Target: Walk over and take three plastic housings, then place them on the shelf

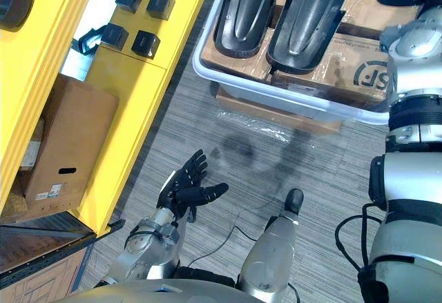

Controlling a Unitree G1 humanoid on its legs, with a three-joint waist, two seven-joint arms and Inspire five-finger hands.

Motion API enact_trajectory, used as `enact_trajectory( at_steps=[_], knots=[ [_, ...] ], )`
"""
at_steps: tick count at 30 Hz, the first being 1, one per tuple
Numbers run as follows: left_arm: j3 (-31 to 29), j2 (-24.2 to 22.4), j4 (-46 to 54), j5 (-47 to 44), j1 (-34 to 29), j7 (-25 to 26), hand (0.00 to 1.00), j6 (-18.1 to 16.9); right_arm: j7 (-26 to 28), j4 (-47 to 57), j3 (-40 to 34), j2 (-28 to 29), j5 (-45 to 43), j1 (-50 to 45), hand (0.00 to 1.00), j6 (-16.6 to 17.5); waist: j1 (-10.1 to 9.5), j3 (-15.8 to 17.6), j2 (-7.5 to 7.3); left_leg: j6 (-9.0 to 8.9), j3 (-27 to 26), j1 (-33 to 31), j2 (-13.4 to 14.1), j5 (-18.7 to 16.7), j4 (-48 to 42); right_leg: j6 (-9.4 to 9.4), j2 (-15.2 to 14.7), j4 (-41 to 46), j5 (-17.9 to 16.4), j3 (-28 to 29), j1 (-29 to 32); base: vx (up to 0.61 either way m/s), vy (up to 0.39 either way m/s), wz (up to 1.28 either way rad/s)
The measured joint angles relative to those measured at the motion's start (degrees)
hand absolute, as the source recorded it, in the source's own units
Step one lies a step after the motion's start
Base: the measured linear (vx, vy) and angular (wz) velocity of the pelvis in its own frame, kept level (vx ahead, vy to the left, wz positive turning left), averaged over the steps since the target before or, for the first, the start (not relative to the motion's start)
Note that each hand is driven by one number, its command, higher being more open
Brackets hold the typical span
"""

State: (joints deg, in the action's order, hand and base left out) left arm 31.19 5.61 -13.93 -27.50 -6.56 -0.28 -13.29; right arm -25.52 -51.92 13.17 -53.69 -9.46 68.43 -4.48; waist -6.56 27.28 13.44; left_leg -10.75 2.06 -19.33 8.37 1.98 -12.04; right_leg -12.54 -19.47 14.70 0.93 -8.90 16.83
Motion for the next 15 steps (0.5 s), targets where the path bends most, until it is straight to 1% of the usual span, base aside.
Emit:
enact_trajectory(
  at_steps=[4,6,7,11,13,15],
  knots=[
    [0.00,0.31,-0.17,-0.94,0.00,0.05,1.00,-0.39,1.12,-0.08,1.13,1.79,0.00,-0.01,1.00,-0.29,-0.16,0.01,-0.01,-0.08,-0.17,1.16,0.07,1.23,2.59,0.03,0.04,-0.03,0.02,-0.01,0.09,0.02,-0.037,0.01],
    [0.42,0.46,-0.31,-1.19,0.00,0.16,1.00,-0.42,2.01,-0.40,1.91,2.41,0.10,-0.01,1.00,-0.98,-0.45,0.01,-0.01,-0.12,-0.20,1.53,0.07,1.62,3.42,0.03,0.04,-0.03,0.02,-0.02,0.09,0.02,-0.036,0.01],
    [0.65,0.47,-0.60,-1.21,0.04,0.22,1.00,-0.53,2.73,-1.50,2.31,2.50,0.17,-0.01,1.00,-1.26,-0.95,0.00,0.01,-0.11,-0.19,1.60,0.07,1.69,3.57,0.03,0.04,-0.03,0.01,-0.03,0.09,0.00,0.000,0.00],
    [1.81,0.47,-3.03,-1.24,0.13,1.12,1.00,-0.99,3.50,-5.98,3.21,3.18,0.17,-0.01,1.00,-2.62,-1.87,-0.02,0.03,-0.21,0.40,1.65,0.04,2.84,5.36,0.03,0.02,-0.03,0.00,-0.67,0.32,0.00,-0.031,0.08],
    [2.24,0.38,-4.30,-1.28,0.18,1.30,1.00,-1.00,4.11,-7.45,3.23,3.96,0.17,-0.01,1.00,-2.78,-2.61,-0.03,0.04,-0.29,0.49,1.61,0.02,3.23,6.03,0.04,0.01,-0.03,-0.01,-0.74,0.63,-0.01,-0.035,0.04],
    [2.26,0.14,-4.62,-1.32,0.21,1.31,1.00,-1.00,4.76,-7.85,3.31,4.06,0.18,0.00,1.00,-2.84,-2.83,-0.09,0.14,-0.33,1.08,0.79,-0.03,3.69,6.44,0.07,-0.01,-0.01,-0.05,-1.31,1.12,-0.02,-0.039,0.11]
  ],
)
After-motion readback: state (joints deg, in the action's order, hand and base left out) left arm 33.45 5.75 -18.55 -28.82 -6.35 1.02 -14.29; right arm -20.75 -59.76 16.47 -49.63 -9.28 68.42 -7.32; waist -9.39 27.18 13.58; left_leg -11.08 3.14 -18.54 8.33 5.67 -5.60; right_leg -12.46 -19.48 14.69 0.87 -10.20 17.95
